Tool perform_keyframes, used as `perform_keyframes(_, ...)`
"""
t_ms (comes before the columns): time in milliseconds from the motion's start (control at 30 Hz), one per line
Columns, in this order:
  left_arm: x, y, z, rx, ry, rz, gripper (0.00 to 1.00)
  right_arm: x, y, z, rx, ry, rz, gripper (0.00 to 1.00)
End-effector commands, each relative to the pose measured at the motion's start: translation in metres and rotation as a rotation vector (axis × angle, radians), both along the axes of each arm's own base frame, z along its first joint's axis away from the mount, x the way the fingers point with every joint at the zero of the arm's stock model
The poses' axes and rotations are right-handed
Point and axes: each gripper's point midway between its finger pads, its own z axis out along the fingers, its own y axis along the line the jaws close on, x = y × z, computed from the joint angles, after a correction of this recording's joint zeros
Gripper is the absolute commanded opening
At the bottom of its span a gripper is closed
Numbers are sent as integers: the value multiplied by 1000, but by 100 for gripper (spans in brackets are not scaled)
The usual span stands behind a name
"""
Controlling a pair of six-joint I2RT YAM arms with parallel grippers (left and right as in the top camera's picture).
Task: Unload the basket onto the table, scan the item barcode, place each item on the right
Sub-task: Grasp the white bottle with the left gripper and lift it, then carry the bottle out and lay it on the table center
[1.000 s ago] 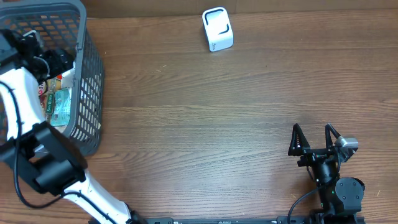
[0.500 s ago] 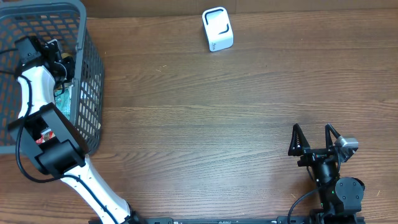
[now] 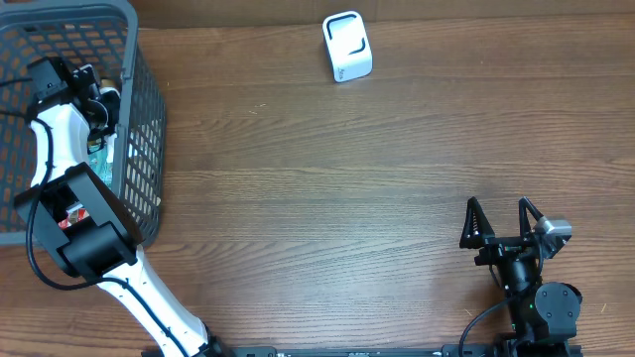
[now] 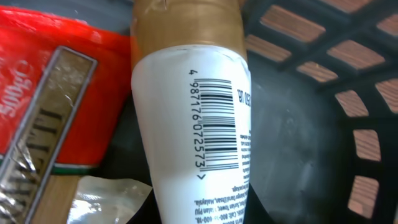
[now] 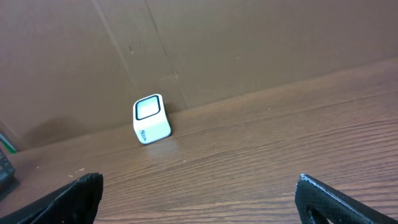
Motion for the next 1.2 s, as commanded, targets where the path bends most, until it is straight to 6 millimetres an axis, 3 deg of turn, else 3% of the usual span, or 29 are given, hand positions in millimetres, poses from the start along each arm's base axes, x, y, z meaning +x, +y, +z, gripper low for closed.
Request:
perform_keyframes(0,4,-2,39,19,-47,6,4,0,1,-2,4,-3,4,100)
perform_keyframes(67,3,-3,72,25,-93,28,4,0,1,-2,4,-3,4,100)
perform_keyframes(100,-2,-5,106,34,-141,48,4,0,1,-2,4,-3,5,100)
perform_keyframes(133,-5,-7,124,40,-167,56,4,0,1,-2,4,-3,5,100)
perform_keyframes(167,-11,-10,141,48,-187,60,4,0,1,-2,4,-3,5,100)
perform_keyframes(200,-23,-16,172,65,-222,59,4,0,1,-2,4,-3,4,100)
perform_keyframes(233,-29,-20,187,74,-238,59,4,0,1,-2,4,-3,4,100)
perform_keyframes(433,-66,-40,249,91,-310,74,4,0,1,-2,4,-3,5,100)
perform_keyframes(467,-76,-47,266,86,-337,81,4,0,1,-2,4,-3,5,100)
perform_keyframes(633,-98,-87,307,35,-427,-6,4,0,1,-2,4,-3,5,100)
perform_keyframes(800,-114,-135,333,20,-474,-116,4,0,1,-2,4,-3,4,100)
perform_keyframes(933,-123,-169,337,21,-463,-203,4,0,1,-2,4,-3,5,100)
perform_keyframes(1033,-126,-201,328,-1,-421,-293,4,0,1,-2,4,-3,5,100)
perform_keyframes(1167,-133,-252,296,-29,-316,-466,4,0,1,-2,4,-3,5,100)
